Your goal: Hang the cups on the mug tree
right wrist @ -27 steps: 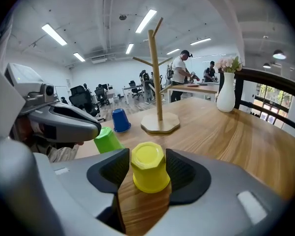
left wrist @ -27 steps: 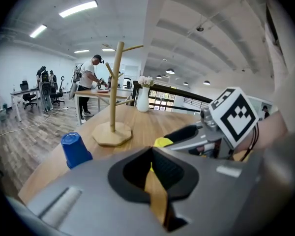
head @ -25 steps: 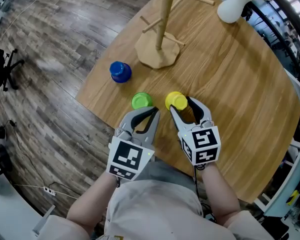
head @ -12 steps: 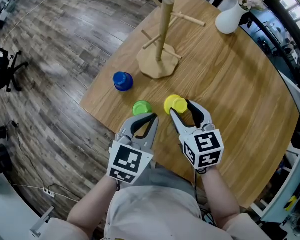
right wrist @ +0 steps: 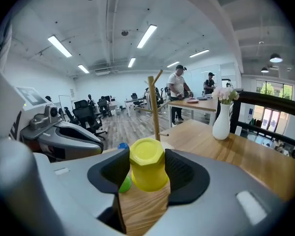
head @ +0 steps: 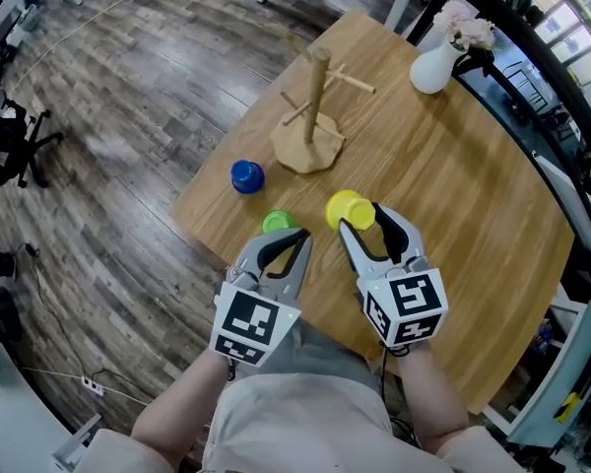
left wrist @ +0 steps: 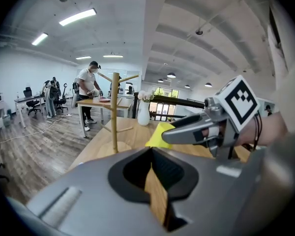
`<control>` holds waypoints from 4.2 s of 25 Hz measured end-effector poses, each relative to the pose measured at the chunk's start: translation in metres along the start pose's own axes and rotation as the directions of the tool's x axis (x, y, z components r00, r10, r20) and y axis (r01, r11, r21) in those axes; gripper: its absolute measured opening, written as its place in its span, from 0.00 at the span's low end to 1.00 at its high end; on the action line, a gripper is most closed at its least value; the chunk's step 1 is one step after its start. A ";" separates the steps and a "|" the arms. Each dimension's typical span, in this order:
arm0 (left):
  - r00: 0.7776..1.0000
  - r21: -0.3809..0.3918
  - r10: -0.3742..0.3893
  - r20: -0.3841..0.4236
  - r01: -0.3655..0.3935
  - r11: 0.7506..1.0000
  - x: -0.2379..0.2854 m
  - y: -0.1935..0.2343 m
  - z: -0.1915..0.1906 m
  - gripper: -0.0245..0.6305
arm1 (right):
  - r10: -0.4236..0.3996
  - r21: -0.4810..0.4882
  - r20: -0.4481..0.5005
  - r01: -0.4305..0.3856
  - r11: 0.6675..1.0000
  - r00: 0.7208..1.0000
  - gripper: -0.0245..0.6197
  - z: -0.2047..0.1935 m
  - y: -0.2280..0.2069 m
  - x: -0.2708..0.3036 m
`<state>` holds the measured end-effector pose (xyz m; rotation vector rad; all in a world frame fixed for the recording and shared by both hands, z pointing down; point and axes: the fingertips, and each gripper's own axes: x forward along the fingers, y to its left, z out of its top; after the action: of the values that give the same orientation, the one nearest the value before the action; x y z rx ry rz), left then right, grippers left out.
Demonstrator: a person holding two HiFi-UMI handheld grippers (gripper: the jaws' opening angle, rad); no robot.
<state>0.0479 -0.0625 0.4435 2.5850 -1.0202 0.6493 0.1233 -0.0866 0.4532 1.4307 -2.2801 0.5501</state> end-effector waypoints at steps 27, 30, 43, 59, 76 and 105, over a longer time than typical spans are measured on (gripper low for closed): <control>0.996 0.005 0.046 0.075 -0.046 0.999 -0.029 0.011 0.050 0.04 | -0.037 0.009 0.137 0.037 0.999 0.990 0.39 0.074 -0.002 -0.034; 0.996 0.022 0.041 0.078 -0.043 0.999 -0.019 0.017 0.056 0.04 | -0.053 0.011 0.143 0.052 0.999 0.988 0.39 0.082 -0.012 -0.025; 0.997 0.035 0.025 0.072 -0.028 0.999 0.029 0.045 0.065 0.04 | -0.074 0.031 0.143 0.071 0.997 0.987 0.39 0.094 -0.044 0.029; 0.999 -0.003 0.028 0.028 -0.028 1.000 0.071 0.074 0.049 0.04 | -0.060 0.072 0.048 0.056 0.996 0.997 0.39 0.059 -0.065 0.094; 0.998 -0.032 0.057 -0.002 -0.057 0.998 0.075 0.093 0.029 0.04 | -0.029 0.029 -0.073 0.031 0.999 0.997 0.39 0.024 -0.054 0.131; 0.957 0.073 0.190 0.217 -0.210 0.975 -0.084 0.071 0.105 0.04 | 0.067 -0.079 0.231 -0.050 0.996 0.971 0.08 0.130 0.050 -0.024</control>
<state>-0.0242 -0.1090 0.3181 2.7000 -1.3635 0.4898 0.0719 -0.1160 0.3252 1.4637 -2.5031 0.3258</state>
